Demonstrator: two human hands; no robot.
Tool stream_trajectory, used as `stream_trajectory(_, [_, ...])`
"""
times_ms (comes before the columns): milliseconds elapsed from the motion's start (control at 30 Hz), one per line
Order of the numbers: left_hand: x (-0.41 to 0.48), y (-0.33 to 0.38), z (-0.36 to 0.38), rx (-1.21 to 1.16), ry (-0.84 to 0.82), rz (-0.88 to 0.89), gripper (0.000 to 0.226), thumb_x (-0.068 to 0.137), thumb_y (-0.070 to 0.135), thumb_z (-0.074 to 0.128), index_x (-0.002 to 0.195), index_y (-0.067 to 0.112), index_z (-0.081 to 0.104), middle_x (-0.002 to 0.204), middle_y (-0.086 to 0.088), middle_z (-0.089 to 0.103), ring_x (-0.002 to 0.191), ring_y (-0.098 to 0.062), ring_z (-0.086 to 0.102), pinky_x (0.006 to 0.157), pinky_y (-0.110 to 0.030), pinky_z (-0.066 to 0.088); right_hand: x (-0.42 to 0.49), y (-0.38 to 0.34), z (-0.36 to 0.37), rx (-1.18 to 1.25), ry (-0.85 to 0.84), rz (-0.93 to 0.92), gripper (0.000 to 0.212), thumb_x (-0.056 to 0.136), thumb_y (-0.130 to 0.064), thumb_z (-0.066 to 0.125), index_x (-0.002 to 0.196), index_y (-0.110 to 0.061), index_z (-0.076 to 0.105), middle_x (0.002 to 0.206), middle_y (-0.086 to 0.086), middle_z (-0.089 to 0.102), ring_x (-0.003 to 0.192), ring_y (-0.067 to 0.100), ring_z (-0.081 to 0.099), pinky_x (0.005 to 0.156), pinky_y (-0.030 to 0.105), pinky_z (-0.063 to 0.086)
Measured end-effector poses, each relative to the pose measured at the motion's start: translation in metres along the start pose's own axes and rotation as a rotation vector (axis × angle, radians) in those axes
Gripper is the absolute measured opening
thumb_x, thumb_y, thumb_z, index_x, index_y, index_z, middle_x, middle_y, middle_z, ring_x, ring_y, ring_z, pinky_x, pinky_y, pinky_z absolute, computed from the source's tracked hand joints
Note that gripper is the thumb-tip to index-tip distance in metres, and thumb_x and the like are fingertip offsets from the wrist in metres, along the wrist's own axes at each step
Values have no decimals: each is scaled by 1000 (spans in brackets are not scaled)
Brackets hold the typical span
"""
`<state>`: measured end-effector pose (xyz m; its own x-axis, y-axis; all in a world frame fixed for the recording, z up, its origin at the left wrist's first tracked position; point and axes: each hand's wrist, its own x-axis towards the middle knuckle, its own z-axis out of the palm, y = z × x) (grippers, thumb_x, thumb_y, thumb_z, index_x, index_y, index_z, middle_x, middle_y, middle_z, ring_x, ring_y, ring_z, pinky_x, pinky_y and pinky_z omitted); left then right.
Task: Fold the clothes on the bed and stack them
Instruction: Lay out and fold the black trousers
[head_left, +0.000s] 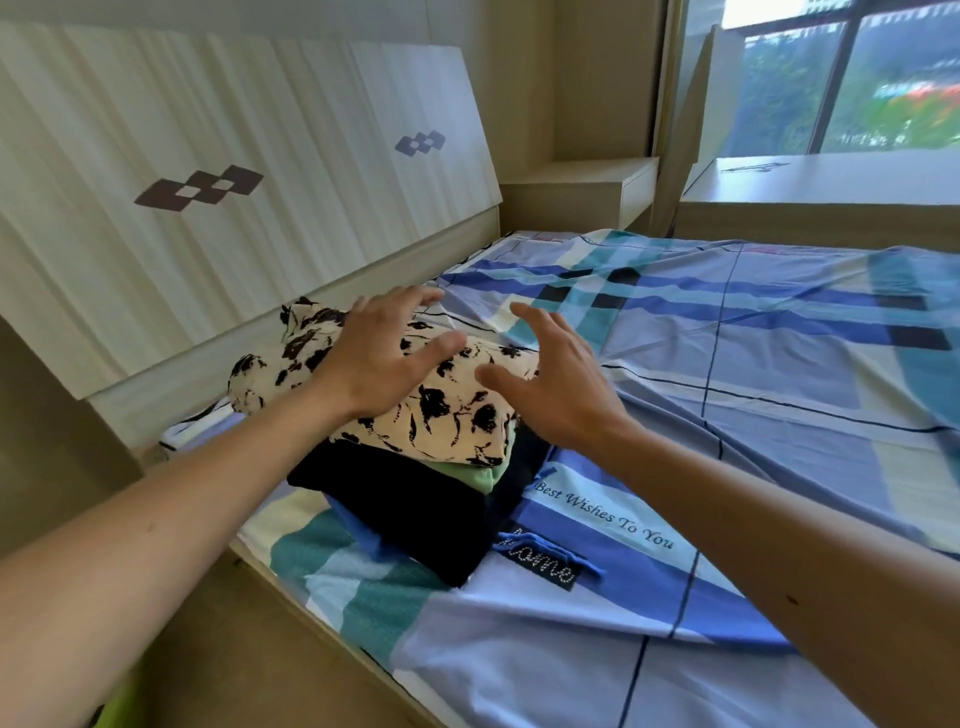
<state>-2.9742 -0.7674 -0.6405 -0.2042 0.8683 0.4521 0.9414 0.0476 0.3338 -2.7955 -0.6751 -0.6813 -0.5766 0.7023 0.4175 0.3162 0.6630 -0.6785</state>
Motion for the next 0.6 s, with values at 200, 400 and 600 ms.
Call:
stream_trajectory(200, [8,85,55,-306,-12,24,66,80,66,53,134,29,52,136,13,56,128,-6,47,111,-33,36,-29,45,-75,-37,99,63,75,86,-42,73,150,-23,39,147,-1,47,135,21,45,109,37,38])
stream_trajectory(400, [3,186,112,-562,-67,93,62,80,57,59,132,24,55,131,9,60,123,-5,53,105,-25,41,-88,97,-167,-116,238,174,70,84,-34,77,145,-21,45,145,3,51,131,21,51,108,43,43])
stream_trajectory(600, [-14,293,176,-874,-203,119,64,73,63,59,126,28,57,126,10,63,121,-6,57,106,-43,46,-169,138,-256,-147,387,282,68,83,-28,78,143,-19,47,142,1,53,123,15,58,102,41,49])
